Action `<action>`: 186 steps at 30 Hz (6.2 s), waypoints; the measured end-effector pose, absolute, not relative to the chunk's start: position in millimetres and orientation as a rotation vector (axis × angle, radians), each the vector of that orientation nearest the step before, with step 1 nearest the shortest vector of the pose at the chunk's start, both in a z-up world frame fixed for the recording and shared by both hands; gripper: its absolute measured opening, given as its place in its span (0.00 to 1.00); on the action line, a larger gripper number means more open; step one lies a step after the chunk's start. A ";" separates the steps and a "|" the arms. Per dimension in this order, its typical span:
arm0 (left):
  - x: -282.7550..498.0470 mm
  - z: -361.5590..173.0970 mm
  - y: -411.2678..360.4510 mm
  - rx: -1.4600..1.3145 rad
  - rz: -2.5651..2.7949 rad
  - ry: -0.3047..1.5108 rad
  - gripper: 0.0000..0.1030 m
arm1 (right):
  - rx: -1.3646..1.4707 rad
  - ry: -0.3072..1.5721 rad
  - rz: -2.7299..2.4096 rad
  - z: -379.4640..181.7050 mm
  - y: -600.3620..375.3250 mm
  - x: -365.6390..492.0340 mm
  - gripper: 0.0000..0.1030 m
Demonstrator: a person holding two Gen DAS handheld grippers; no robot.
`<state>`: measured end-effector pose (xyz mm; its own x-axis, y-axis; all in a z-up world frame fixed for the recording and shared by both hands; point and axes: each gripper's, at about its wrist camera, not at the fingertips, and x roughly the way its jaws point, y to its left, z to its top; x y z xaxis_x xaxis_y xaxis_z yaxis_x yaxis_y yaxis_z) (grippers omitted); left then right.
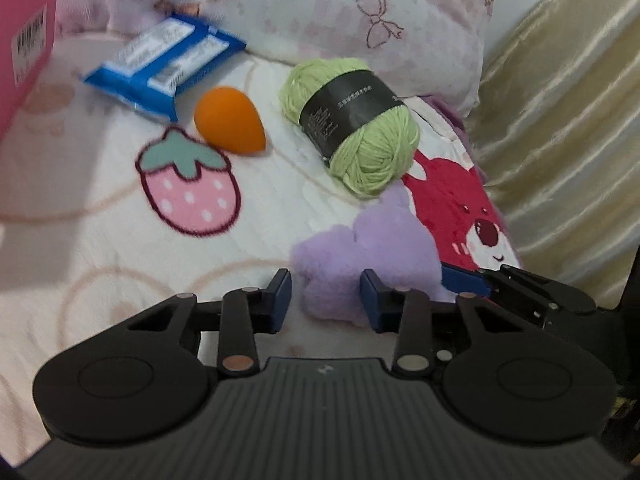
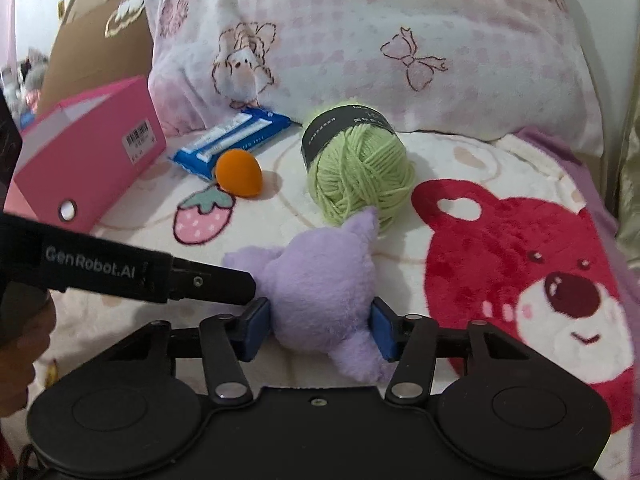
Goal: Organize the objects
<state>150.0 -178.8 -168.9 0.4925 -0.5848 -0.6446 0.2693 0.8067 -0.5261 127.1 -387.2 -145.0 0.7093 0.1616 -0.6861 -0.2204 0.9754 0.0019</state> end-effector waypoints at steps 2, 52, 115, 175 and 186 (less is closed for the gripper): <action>149.6 -170.4 -179.1 -0.384 -0.538 0.916 0.36 | -0.124 0.743 0.199 -146.0 -383.7 124.5 0.56; 126.9 -129.4 -152.6 -0.351 -0.432 1.059 0.21 | -0.124 0.854 0.293 -124.9 -334.5 111.6 0.50; 44.4 8.3 -72.5 -0.258 -0.346 0.947 0.22 | -0.248 0.804 0.563 1.8 -266.5 45.9 0.52; 179.7 -41.8 161.9 -0.510 -0.043 0.862 0.24 | -0.303 0.822 0.788 -12.4 -44.1 251.4 0.37; 206.7 -75.0 174.4 -0.501 0.009 0.886 0.24 | -0.280 0.934 0.801 -55.0 -17.2 293.7 0.37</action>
